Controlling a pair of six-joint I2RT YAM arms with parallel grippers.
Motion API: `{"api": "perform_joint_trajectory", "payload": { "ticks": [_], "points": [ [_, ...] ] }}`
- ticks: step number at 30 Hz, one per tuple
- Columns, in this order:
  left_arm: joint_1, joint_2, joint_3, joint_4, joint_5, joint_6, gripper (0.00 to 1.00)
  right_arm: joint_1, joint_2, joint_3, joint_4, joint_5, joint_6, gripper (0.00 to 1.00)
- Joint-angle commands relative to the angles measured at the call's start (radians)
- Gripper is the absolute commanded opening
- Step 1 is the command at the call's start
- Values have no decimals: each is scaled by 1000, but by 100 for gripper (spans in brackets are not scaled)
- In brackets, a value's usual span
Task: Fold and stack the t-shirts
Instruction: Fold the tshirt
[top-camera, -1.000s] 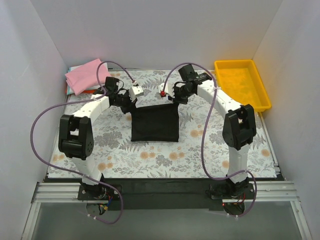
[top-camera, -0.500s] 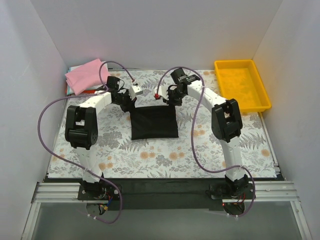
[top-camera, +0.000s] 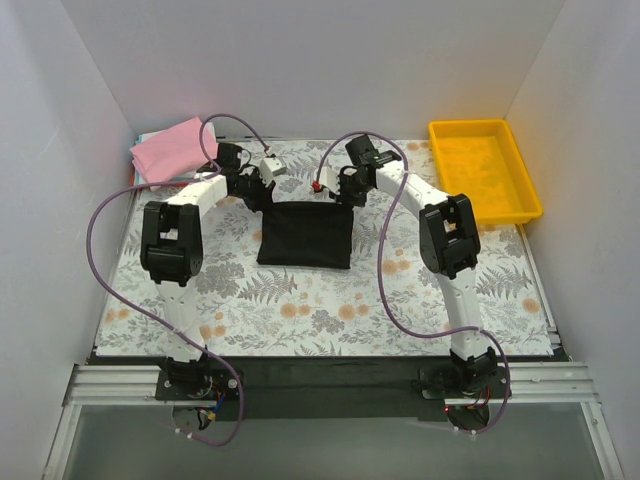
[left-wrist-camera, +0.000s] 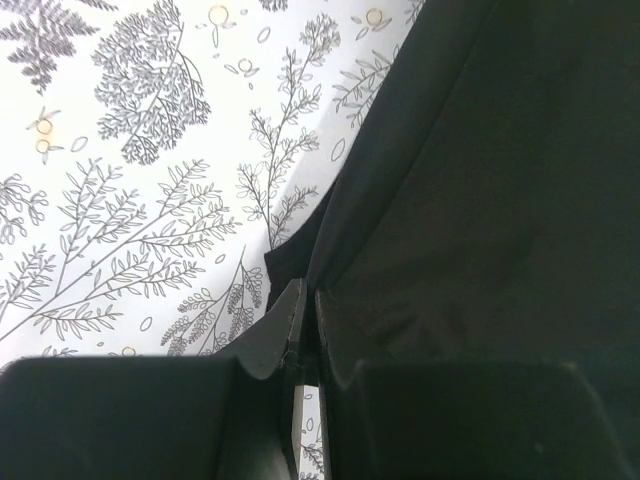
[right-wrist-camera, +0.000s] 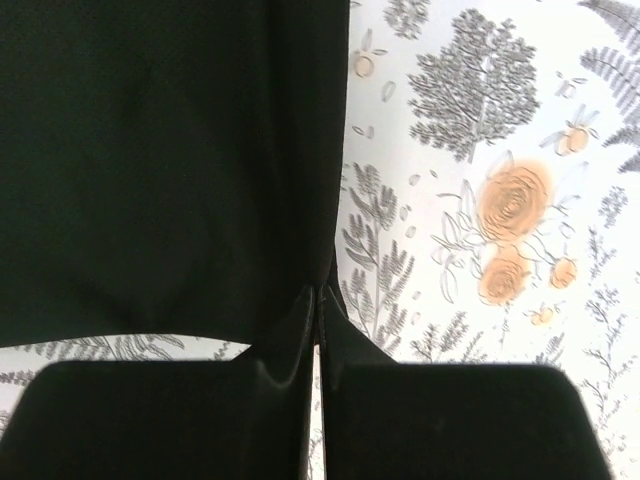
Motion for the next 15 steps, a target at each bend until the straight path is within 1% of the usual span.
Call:
{"api": "perform_joint_trajectory", "payload": {
  "ticks": [1,6,9,11,12,13,14,15],
  "points": [
    [9,-66,12,4,14,-2,0,-15,-88,-35,56,18,-1,1],
    [9,-11,50,-2,-5,5,1,-21,-71,-45,99,44,15,1],
    [9,39,85,20,-12,-8,4,-23,-25,-13,118,76,25,1],
    [9,93,149,21,-16,-38,10,-23,5,12,121,96,35,1],
    [9,107,172,21,-19,-52,18,-23,31,35,126,128,40,1],
    [9,119,194,20,-20,-78,21,-26,42,50,133,142,49,3],
    [9,134,214,23,-20,-84,25,-29,53,67,136,148,69,7],
    [9,139,249,23,-22,-122,31,-34,59,89,139,159,92,26]
  ]
}}
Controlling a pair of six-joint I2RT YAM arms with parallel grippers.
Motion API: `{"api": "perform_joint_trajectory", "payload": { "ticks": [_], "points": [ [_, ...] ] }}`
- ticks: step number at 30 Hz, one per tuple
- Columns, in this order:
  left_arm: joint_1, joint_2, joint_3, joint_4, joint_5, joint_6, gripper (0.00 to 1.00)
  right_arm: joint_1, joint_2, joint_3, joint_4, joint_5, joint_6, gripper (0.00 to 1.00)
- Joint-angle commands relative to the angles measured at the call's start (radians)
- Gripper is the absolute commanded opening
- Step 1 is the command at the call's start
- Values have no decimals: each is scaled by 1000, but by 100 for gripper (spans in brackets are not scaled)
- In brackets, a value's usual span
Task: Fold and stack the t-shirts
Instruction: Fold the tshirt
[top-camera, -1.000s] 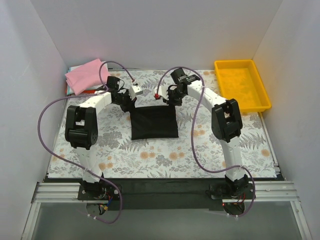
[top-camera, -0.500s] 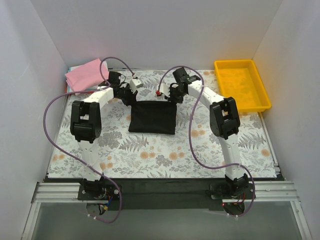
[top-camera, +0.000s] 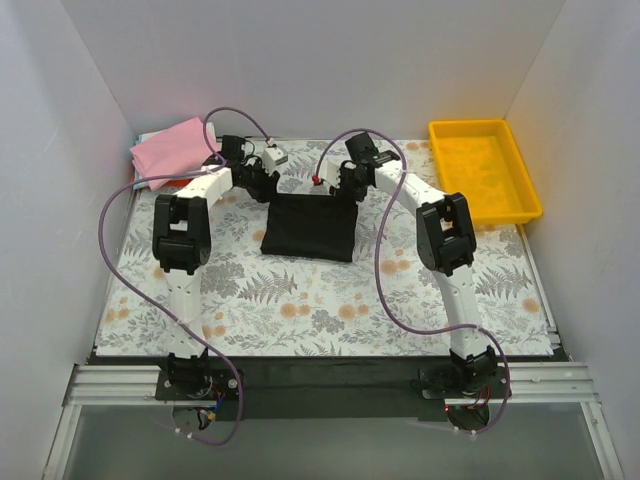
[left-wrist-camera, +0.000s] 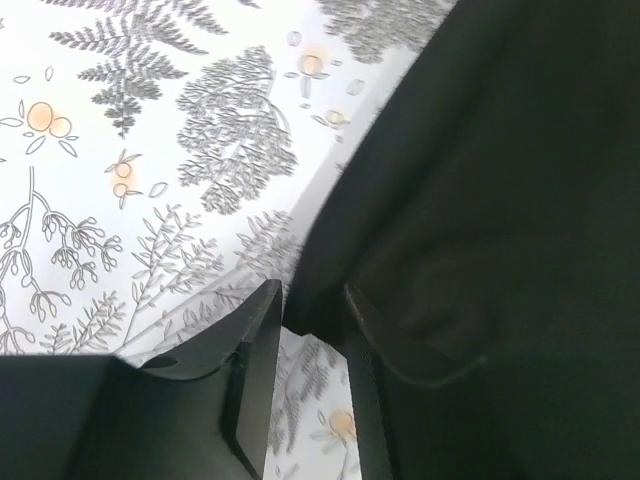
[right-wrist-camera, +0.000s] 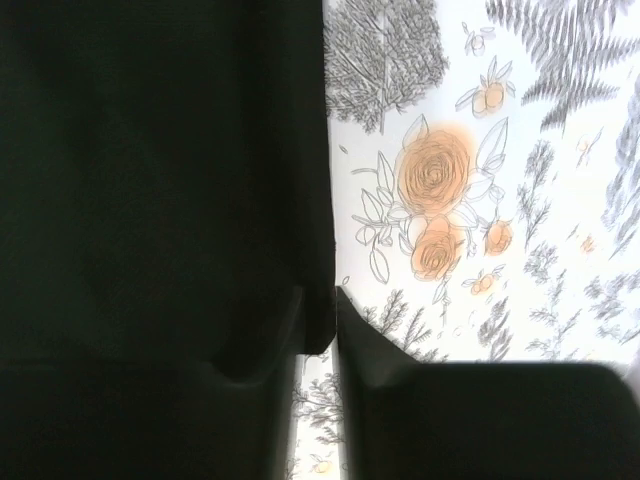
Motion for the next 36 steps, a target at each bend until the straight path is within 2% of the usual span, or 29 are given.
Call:
{"api": "perform_joint_trajectory", "payload": {
  "ticks": [1,2,3,5,6,7,9,10,11,12,14,15,16,19,22,24,27,32,36],
  "points": [
    [9,10,89,7,-13,-88,33,-29,32,105,45,66,70,38],
    [10,-4,101,22,-15,-141,34,-31,23,119,53,66,117,51],
    [15,-15,114,32,-16,-173,35,-37,-6,130,64,66,142,70],
    [29,-68,118,50,6,-296,41,-51,-49,139,80,58,206,75],
    [35,-94,103,52,28,-343,43,-56,-102,134,81,32,278,84],
    [45,-125,82,55,48,-383,50,-60,-134,101,81,11,321,89],
    [45,-232,18,71,105,-486,57,-62,-235,46,79,-78,444,97],
    [45,-272,-56,78,135,-525,60,-63,-271,12,81,-118,485,98],
    [45,-341,-101,93,180,-578,71,-63,-305,-58,81,-164,528,98],
    [45,-369,-140,96,215,-671,74,-63,-354,-83,81,-263,590,98],
    [44,-429,-257,96,275,-770,78,-62,-386,-163,85,-359,751,98],
    [44,-443,-292,95,342,-865,79,-62,-409,-194,94,-464,803,98],
    [42,-453,-332,95,376,-905,79,-56,-423,-244,141,-520,910,98],
    [35,-470,-458,122,519,-1063,81,-28,-457,-408,258,-676,1064,98],
    [27,-463,-584,235,595,-1240,81,-2,-452,-557,425,-791,1295,98],
    [21,-446,-648,366,612,-1310,81,10,-431,-634,528,-856,1502,98],
    [4,-379,-640,449,585,-1362,81,20,-368,-738,766,-838,1674,98],
    [29,-225,-621,476,524,-1381,81,-34,-223,-746,775,-795,1653,98],
    [64,-158,-670,556,519,-1474,81,-98,-176,-794,771,-738,1652,98]
  ]
}}
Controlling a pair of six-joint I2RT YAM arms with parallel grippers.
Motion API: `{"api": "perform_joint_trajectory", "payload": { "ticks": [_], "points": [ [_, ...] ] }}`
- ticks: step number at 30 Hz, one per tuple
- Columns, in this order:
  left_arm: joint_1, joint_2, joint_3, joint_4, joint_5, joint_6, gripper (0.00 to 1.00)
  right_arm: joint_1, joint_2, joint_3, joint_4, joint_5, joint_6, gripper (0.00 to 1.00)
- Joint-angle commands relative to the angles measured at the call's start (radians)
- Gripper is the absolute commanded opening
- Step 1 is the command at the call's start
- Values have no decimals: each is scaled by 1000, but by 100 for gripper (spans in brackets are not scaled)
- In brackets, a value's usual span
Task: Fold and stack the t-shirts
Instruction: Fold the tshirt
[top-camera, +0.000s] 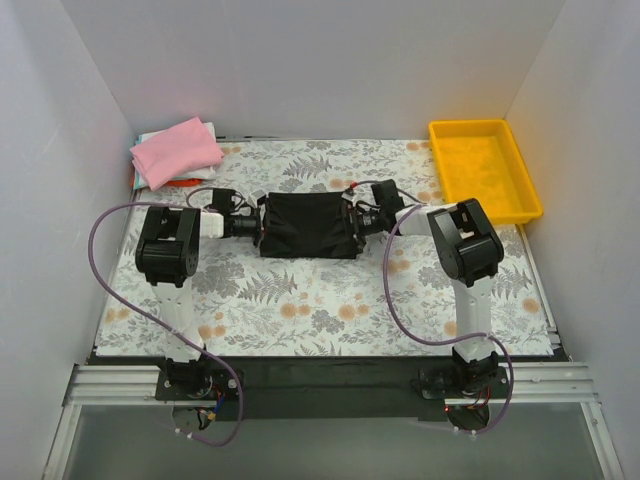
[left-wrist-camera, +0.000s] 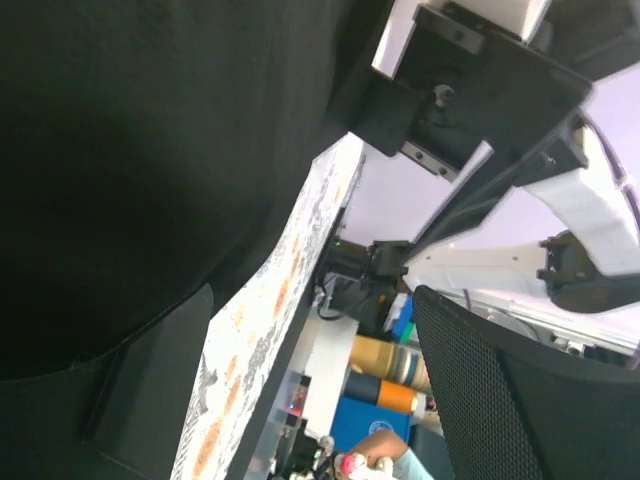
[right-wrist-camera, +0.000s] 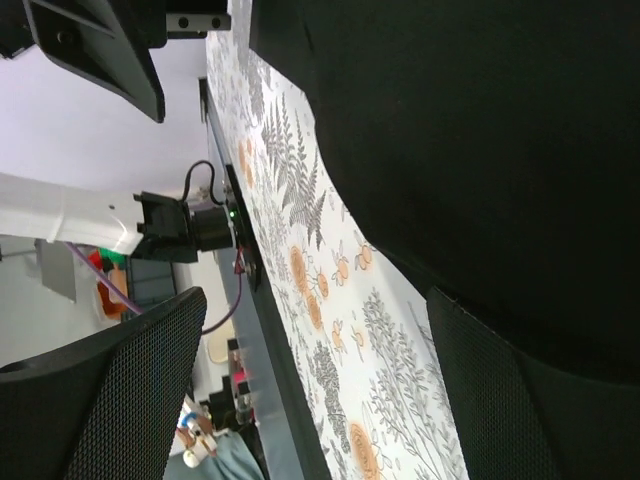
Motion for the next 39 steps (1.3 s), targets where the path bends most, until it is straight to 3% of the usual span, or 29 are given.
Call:
{"api": "perform_joint_trajectory", "payload": {
  "ticks": [1,6,12,14,17,22,26,29,33,39],
  "points": [
    [39,18,-40,94,-7,-87,81,-63,17,-52,60,79,22,98],
    [95,9,-91,92,35,-91,82,-104,-17,-133,60,90,23,98],
    [187,-108,-30,-133,38,151,82,-104,-124,-115,57,0,-13,97],
    [205,-201,-16,-204,-10,263,84,-78,-196,-54,27,-8,-65,96],
    [210,-335,-14,-236,-155,311,87,-40,-256,72,-99,32,-211,94],
    [239,-424,-10,-252,-280,204,81,75,-269,242,-436,386,-701,83],
    [240,-444,-17,-252,-388,164,78,219,-255,313,-481,720,-898,67],
    [242,-435,-27,-255,-451,163,77,324,-204,353,-494,850,-983,58],
    [242,-401,-34,-253,-505,166,76,413,-118,429,-515,915,-1027,54],
    [242,-363,-59,-213,-491,156,75,450,-8,486,-523,903,-1044,49]
  ]
}}
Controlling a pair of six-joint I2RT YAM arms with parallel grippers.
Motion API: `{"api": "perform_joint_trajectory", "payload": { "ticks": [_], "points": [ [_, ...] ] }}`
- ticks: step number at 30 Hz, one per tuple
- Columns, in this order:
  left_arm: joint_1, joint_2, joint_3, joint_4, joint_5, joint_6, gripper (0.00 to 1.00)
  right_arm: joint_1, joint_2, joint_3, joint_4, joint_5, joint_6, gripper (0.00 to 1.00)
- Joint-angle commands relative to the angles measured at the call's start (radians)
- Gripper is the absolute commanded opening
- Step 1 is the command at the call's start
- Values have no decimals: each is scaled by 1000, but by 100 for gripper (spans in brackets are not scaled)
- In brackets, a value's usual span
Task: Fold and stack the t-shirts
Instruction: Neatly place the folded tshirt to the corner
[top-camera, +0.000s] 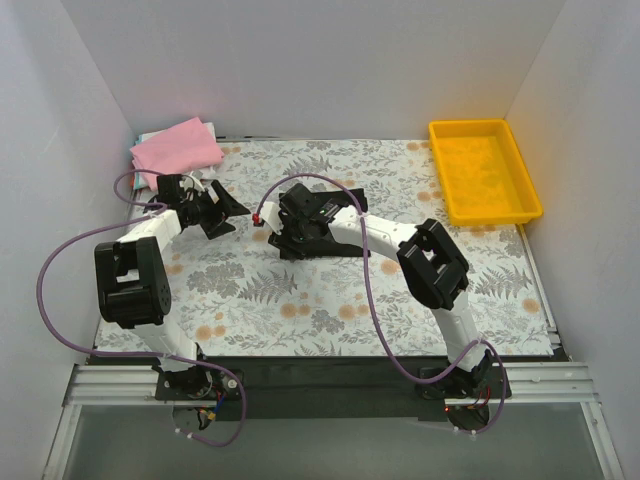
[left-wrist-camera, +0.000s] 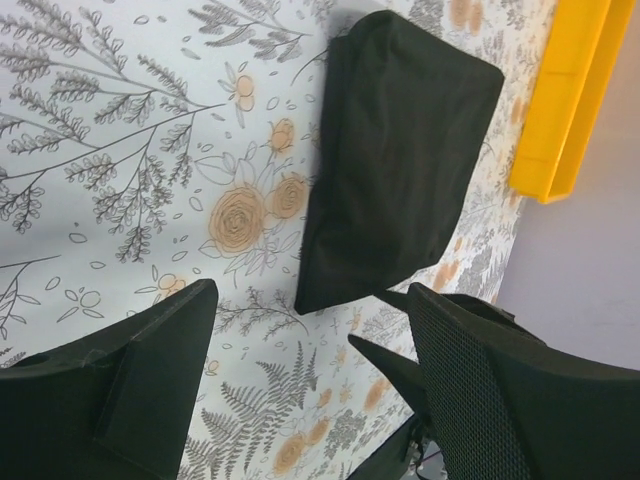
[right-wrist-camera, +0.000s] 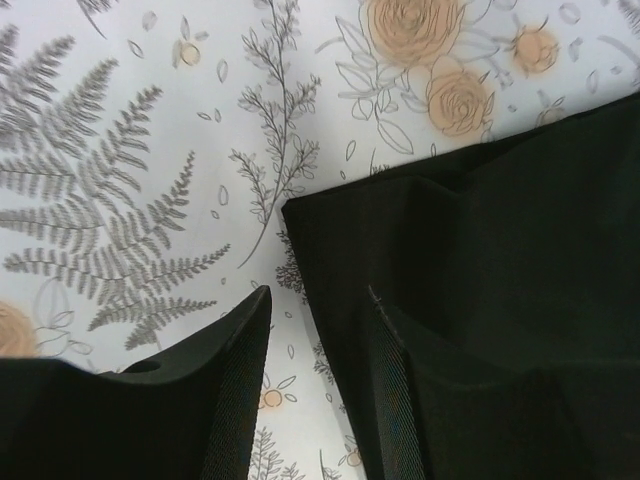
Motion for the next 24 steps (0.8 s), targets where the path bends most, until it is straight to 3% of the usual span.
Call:
{"api": "perform_joint_trajectory", "payload": {
  "ticks": [1,24],
  "points": [
    [7,11,-23,15,-26,6,75,-7,35,60,-25,40,-43,49],
    [10,83,-14,14,-32,28,74,13,141,141,-28,-39,1,46]
  ]
}}
